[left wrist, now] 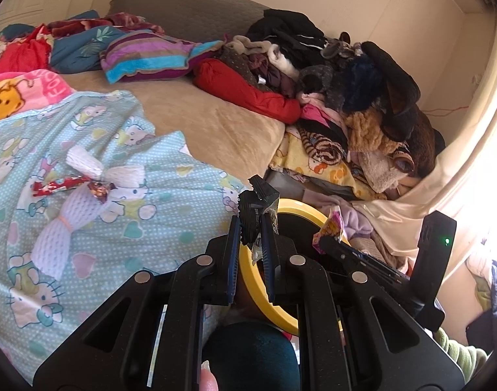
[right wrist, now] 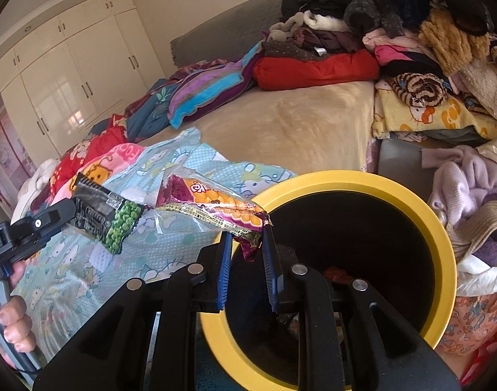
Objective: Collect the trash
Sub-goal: 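Carry both wrappers over the bin and open both tools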
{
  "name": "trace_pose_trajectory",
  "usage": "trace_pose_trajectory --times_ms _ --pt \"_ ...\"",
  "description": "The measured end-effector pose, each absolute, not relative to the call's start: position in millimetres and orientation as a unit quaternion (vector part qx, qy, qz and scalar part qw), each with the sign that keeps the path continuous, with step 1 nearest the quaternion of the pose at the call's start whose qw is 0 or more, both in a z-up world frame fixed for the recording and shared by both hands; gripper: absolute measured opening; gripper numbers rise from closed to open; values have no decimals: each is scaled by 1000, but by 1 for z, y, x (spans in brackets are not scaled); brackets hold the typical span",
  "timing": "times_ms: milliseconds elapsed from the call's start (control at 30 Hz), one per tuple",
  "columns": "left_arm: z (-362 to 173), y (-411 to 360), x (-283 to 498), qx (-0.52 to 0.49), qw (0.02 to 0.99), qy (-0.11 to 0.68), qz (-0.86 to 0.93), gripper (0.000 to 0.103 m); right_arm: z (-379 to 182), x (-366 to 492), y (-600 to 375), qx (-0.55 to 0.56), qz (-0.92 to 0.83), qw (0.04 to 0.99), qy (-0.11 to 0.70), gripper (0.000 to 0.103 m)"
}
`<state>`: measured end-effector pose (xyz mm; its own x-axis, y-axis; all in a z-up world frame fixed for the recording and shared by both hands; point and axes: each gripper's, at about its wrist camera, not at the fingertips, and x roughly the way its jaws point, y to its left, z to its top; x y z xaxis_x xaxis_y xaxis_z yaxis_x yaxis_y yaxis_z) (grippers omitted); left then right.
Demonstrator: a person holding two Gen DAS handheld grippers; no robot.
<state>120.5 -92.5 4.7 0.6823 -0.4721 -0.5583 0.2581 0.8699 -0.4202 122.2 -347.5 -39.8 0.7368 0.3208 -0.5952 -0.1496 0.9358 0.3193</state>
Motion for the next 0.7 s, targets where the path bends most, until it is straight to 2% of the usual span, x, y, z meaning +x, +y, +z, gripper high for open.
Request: trace_pose_trajectory --times_ms 700 --pt "-18 -166 128 -113 879 381 -263 8 -61 127 -412 183 54 914 358 19"
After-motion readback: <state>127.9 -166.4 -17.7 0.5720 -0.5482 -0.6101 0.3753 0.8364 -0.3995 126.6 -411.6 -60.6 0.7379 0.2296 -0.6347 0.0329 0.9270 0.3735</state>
